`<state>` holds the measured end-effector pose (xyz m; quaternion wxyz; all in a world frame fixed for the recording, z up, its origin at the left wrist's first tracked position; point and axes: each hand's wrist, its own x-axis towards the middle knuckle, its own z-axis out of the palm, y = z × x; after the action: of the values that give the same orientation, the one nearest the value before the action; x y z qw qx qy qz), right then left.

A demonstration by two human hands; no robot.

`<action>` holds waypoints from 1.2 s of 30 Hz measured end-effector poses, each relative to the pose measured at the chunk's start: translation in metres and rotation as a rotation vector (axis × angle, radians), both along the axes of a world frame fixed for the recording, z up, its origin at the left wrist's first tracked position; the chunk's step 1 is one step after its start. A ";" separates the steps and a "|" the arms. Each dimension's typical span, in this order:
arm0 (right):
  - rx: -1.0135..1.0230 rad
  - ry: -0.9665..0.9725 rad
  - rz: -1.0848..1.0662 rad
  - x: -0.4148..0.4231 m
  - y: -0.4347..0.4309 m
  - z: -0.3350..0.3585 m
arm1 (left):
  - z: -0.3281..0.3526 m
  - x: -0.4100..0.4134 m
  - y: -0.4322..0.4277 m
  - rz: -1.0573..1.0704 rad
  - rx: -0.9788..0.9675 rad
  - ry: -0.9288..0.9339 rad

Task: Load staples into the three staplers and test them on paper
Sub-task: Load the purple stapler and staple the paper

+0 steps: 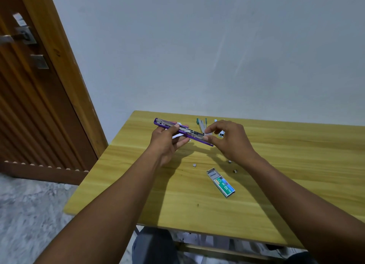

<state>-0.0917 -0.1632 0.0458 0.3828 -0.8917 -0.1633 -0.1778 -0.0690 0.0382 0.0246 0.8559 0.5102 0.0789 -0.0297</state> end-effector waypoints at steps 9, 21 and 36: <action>0.140 0.004 -0.064 0.002 0.008 -0.013 | 0.003 -0.003 0.001 -0.044 -0.064 0.008; 0.211 0.038 -0.030 0.003 0.003 -0.017 | 0.002 0.001 -0.003 -0.028 -0.117 0.012; 0.822 0.527 -0.085 0.006 0.002 0.002 | 0.000 -0.007 -0.018 0.009 0.693 -0.410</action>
<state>-0.0857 -0.1608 0.0481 0.7237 -0.6875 0.0594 -0.0115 -0.0765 0.0203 0.0245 0.6312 0.7637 -0.0861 0.1047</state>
